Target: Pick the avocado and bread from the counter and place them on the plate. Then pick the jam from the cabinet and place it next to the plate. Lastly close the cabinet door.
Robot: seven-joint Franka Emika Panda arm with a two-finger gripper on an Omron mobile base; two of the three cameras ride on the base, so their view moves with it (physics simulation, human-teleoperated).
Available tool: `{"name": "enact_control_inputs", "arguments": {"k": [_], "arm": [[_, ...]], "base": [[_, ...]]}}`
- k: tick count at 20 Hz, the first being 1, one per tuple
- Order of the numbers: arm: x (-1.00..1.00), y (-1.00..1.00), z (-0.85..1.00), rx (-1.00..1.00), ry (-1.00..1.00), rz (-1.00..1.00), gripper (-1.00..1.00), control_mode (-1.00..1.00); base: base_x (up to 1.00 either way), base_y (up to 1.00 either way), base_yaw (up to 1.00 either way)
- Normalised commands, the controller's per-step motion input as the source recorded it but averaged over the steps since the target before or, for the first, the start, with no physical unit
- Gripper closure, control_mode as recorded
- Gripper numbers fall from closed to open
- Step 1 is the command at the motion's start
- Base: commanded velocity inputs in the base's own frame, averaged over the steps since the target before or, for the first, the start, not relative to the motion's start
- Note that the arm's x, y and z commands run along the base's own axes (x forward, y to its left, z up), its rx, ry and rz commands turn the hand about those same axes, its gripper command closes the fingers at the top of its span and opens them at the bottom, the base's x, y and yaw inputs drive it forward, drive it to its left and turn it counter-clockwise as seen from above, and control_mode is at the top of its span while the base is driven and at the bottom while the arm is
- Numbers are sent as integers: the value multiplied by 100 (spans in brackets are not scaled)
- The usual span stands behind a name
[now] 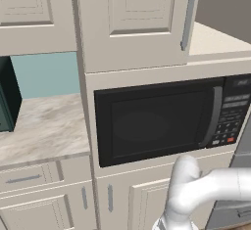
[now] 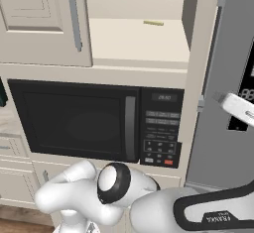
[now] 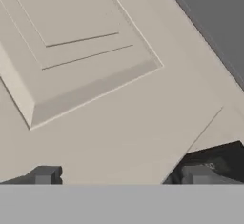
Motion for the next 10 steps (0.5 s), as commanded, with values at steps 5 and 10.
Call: {"name": "enact_control_inputs", "arguments": {"k": [5,10], "arm": [[-25,61,0,11,18,21,-100,-100],[-37,77,0,13,17,22,-100,-100]], "base": [[0,0,0],[0,0,0]]}}
